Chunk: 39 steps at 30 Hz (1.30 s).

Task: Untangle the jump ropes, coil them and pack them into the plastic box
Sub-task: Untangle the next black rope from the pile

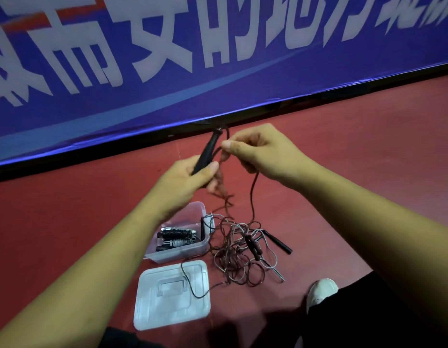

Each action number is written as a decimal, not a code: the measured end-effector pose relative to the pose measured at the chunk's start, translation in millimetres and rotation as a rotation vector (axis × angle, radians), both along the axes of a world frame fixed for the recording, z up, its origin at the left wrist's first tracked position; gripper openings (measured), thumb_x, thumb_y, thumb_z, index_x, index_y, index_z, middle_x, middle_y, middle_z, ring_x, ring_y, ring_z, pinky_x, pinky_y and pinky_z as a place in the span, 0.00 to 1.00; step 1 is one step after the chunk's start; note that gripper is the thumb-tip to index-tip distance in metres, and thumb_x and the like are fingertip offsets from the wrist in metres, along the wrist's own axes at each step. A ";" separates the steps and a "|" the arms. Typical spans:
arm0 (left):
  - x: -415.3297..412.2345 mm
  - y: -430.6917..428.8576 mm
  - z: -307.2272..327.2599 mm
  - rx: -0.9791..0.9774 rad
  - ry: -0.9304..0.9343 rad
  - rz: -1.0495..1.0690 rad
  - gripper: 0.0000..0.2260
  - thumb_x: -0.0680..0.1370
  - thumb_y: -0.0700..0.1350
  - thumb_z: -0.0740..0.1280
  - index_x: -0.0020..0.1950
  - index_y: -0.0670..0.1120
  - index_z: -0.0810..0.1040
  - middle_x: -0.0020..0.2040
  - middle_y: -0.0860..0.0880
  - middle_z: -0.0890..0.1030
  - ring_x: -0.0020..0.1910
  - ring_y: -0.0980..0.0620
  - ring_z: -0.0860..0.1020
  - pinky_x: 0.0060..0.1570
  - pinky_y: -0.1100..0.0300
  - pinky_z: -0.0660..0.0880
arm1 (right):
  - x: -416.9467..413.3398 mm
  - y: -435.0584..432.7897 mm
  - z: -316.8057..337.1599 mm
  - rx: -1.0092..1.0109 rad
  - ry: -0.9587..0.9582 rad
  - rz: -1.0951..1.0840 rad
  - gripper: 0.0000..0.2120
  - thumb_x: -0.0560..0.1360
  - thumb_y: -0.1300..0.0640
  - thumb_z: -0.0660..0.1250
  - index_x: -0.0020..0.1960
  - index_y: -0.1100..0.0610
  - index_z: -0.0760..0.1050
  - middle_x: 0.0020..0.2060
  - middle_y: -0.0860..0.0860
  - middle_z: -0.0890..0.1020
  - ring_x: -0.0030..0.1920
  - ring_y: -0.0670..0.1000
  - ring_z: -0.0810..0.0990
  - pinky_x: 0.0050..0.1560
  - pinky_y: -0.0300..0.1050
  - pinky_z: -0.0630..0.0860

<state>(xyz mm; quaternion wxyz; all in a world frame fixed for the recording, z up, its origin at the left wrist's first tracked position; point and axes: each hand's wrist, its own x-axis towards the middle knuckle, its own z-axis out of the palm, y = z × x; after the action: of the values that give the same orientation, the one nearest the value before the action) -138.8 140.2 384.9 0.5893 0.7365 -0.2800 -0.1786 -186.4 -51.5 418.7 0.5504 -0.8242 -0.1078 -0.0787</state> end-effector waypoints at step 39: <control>23.7 2.2 -1.9 -0.500 0.371 0.334 0.08 0.79 0.37 0.62 0.40 0.42 0.72 0.23 0.54 0.64 0.30 0.53 0.64 0.35 0.63 0.69 | 11.4 -68.9 -71.4 -0.476 0.470 0.029 0.06 0.79 0.55 0.67 0.49 0.57 0.81 0.38 0.47 0.81 0.38 0.44 0.77 0.42 0.40 0.73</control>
<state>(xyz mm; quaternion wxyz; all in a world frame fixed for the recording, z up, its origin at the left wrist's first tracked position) -115.1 142.4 382.9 0.8133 0.5600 -0.0789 -0.1365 -175.0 -120.4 347.2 0.3535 -0.9236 -0.0049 0.1485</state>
